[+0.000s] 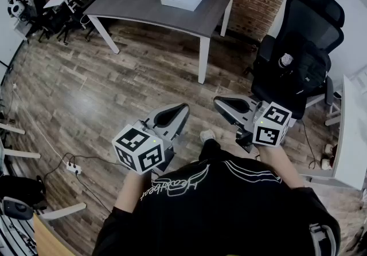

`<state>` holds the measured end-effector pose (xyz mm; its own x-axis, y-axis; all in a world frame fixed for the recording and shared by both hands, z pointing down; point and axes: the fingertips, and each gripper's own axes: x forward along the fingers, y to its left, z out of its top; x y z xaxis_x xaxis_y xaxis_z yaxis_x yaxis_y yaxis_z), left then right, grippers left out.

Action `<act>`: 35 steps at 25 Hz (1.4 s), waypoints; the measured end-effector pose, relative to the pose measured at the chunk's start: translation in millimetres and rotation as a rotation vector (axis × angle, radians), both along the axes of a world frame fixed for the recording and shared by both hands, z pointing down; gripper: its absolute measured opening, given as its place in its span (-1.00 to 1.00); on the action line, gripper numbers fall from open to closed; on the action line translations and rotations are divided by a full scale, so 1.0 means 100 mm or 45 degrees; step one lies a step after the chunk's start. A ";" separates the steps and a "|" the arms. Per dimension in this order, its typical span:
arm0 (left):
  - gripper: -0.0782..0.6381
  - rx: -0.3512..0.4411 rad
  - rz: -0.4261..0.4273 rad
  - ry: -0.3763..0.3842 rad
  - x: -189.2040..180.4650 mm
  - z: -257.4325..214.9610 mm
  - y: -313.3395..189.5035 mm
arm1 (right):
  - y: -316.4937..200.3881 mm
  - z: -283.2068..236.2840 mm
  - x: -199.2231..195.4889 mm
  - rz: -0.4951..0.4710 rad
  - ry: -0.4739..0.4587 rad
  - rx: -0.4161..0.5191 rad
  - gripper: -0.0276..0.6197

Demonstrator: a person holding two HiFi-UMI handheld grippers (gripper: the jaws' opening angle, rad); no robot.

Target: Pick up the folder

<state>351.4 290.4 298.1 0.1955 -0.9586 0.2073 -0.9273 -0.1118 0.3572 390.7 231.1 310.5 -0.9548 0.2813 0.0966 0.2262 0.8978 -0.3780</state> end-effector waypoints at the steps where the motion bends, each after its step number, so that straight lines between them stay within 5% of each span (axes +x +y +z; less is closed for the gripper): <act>1: -0.76 0.001 -0.005 0.002 -0.01 0.00 0.01 | 0.02 0.00 0.00 -0.003 -0.002 0.002 -0.92; 20: -0.76 -0.041 -0.078 0.005 -0.53 0.09 -0.16 | -0.23 0.09 -0.42 0.000 0.002 0.088 -0.92; 27: -0.76 -0.057 -0.151 0.046 -1.15 0.26 -0.54 | -0.70 0.21 -1.01 -0.039 -0.027 0.032 -0.92; 35: -0.76 -0.097 -0.167 0.083 -2.10 0.33 -1.69 | -1.79 0.37 -1.98 -0.099 -0.004 -0.056 -0.92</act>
